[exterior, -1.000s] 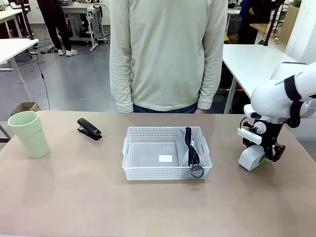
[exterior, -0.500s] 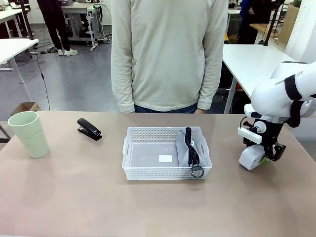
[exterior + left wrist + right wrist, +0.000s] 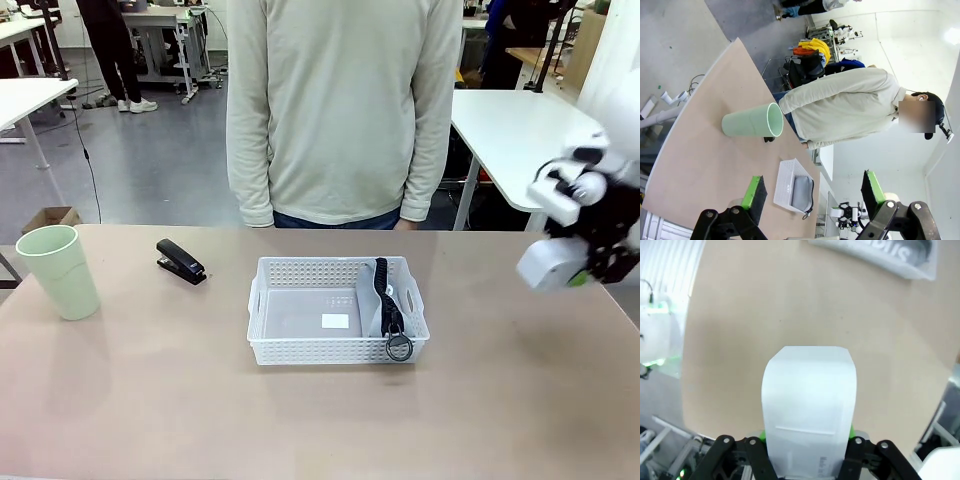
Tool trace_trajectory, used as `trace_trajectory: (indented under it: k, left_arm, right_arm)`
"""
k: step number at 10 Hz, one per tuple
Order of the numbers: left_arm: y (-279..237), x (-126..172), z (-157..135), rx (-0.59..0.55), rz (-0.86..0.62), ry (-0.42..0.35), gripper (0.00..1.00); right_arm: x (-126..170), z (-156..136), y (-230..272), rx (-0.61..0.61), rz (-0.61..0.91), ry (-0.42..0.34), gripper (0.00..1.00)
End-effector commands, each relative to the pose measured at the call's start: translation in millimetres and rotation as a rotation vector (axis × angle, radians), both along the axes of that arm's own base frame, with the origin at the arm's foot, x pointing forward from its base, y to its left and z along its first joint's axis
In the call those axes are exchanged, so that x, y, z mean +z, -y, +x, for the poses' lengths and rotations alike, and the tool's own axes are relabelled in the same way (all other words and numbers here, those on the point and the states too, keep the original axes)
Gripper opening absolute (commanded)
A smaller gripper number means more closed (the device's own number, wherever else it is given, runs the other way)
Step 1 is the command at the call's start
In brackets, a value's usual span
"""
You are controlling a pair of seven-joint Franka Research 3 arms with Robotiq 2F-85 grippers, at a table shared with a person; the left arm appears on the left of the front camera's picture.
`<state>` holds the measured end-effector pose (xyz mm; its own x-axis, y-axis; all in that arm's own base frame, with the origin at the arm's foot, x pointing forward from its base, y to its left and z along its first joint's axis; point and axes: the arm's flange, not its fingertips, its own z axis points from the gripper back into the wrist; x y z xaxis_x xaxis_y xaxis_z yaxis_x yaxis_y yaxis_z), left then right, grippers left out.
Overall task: Efficiently arrange items inside the basket to fit them all.
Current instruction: Pick up the Digital clock and place it inside the Organizing basket.
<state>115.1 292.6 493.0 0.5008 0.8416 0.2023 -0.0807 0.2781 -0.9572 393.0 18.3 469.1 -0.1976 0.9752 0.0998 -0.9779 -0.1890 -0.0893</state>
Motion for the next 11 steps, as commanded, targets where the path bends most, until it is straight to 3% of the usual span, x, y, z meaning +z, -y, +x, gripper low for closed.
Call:
trace_trajectory:
  k: [1, 2, 3, 4, 6, 7, 8, 11]
  left_arm:
    - [-2.2, 1.4, -6.9, 0.006, 0.008, 0.029, 1.0]
    - [-2.2, 1.4, -6.9, 0.006, 0.008, 0.029, 1.0]
    - [-2.2, 1.4, -6.9, 0.006, 0.008, 0.029, 1.0]
    - [-2.2, 1.4, -6.9, 0.006, 0.008, 0.029, 1.0]
    - [-2.2, 1.4, -6.9, 0.006, 0.008, 0.029, 1.0]
    - [-2.2, 1.4, -6.9, 0.006, 0.008, 0.029, 1.0]
    - [-2.2, 1.4, -6.9, 0.006, 0.008, 0.029, 1.0]
    - [-2.2, 1.4, -6.9, 0.006, 0.008, 0.029, 1.0]
  right_arm:
    - [16.9, -27.2, 6.3, -0.108, -0.012, 0.051, 0.0]
    - [16.8, -32.8, 11.7, -0.132, 0.005, 0.067, 0.0]
    - [3.9, -24.7, 21.4, -0.24, -0.01, 0.084, 0.05]
    - [32.9, -29.7, 10.6, -0.091, 0.018, 0.059, 0.05]
    - [32.9, -29.7, 10.6, -0.091, 0.018, 0.059, 0.05]
    - [25.2, -33.5, 16.0, -0.13, 0.021, 0.063, 0.54]
    - [-1.0, -32.7, 29.9, -0.093, 0.097, 0.076, 0.54]
    - [4.5, -19.5, -5.4, -0.027, 0.071, 0.08, 0.54]
